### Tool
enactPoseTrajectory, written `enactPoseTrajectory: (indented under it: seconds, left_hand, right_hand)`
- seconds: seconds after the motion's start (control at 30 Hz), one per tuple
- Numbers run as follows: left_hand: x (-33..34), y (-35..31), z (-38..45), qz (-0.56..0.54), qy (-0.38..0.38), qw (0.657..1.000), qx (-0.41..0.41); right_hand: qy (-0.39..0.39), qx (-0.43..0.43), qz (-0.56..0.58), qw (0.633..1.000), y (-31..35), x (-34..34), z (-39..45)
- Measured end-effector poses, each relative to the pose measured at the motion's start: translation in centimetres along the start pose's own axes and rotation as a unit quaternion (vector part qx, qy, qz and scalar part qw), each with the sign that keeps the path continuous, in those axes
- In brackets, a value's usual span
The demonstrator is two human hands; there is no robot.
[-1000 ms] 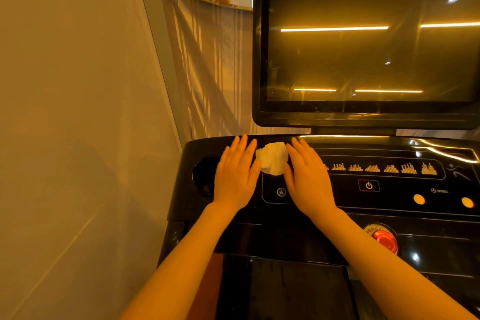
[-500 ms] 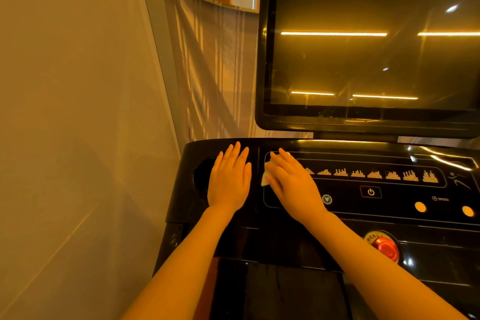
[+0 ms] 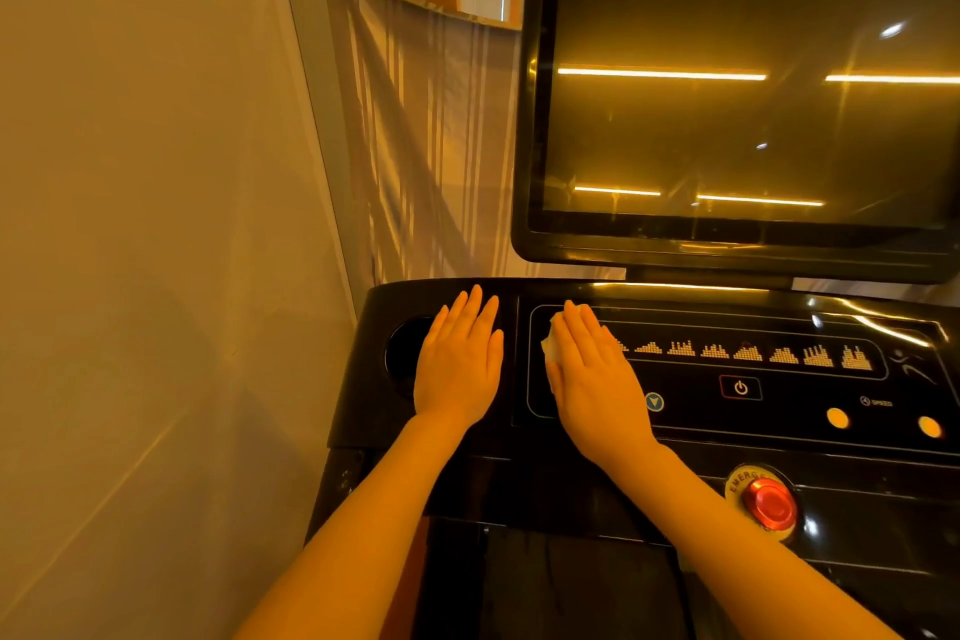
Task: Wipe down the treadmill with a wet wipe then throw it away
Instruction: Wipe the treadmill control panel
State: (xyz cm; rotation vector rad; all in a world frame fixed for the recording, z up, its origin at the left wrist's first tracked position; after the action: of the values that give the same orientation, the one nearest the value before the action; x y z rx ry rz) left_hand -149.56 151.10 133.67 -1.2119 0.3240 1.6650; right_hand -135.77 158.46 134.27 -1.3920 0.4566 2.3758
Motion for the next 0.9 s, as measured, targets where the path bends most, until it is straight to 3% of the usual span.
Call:
enactPoseTrajectory:
  seconds: [0.33,0.67,0.9]
  left_hand:
    - [0.0,0.5,-0.8,-0.003,-0.035,0.999,-0.005]
    - [0.1,0.5,-1.1,-0.013,-0.038,0.999,-0.019]
    - [0.4,0.7,-1.5,-0.023,-0.026,0.999,-0.033]
  right_hand:
    - [0.052,-0.021,-0.040,0.998,0.8,0.1,4.5]
    - [0.055,-0.046,-0.037,0.997,2.4,1.5,-1.3]
    - [0.057,-0.003,-0.034,0.998,0.2,-0.1,2.4]
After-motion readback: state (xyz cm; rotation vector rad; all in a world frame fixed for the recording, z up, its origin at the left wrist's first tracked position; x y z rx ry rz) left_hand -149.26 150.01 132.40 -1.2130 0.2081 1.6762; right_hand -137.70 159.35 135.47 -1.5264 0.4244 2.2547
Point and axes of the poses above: each hand's wrist, its own z-axis towards the middle knuckle, its own x-axis out of the palm, y = z × x, the point moved 6 cm from there along z, towards the middle knuckle, and after that the axes turned 6 degrees about -x, right-handed, at the moved point
